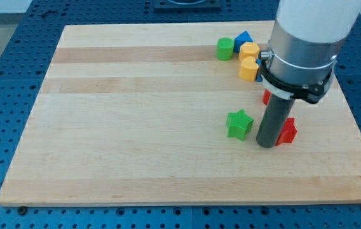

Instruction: Push green star towards right

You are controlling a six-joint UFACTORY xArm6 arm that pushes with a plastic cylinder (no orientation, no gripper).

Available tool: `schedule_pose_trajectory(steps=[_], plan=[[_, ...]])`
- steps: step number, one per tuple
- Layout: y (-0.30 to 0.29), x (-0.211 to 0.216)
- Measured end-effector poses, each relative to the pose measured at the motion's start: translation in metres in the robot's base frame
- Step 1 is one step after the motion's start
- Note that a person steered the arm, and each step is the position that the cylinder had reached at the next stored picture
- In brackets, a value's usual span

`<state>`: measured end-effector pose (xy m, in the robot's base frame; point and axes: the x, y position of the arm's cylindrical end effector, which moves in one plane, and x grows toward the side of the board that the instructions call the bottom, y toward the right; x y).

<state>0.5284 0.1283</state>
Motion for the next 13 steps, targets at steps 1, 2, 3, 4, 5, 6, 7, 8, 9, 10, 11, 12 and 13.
schedule_pose_trajectory(steps=[1, 2, 3, 4, 5, 6, 7, 8, 9, 10, 11, 12, 13], plan=[[-0.005, 0.026], [-0.03, 0.044], [-0.049, 0.03], [-0.049, -0.003], [-0.034, -0.03], [-0.006, -0.048], [-0.006, -0.038], [-0.026, -0.015], [-0.058, -0.014], [-0.084, -0.041], [-0.086, -0.079], [-0.072, -0.096], [-0.045, -0.095]])
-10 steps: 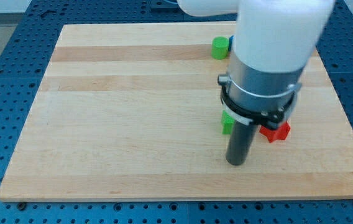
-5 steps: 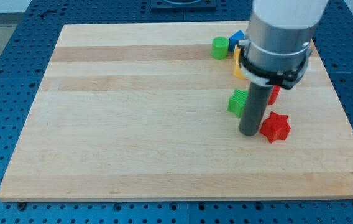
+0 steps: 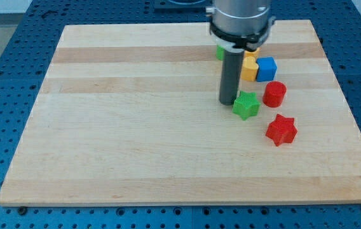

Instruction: Push green star towards right

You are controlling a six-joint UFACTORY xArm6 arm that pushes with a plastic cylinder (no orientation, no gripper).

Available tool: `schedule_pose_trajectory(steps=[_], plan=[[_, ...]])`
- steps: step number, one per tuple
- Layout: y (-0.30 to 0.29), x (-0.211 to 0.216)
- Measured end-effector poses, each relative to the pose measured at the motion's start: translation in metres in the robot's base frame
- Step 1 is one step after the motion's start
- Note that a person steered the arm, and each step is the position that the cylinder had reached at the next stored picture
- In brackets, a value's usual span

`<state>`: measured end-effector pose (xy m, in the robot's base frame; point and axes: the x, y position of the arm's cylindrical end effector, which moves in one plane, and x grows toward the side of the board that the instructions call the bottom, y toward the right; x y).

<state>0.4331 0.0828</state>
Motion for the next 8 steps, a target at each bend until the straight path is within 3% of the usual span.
schedule_pose_trajectory(steps=[2, 4, 5, 8], plan=[[0.032, 0.024], [-0.032, 0.025], [-0.033, 0.03], [0.038, 0.045]])
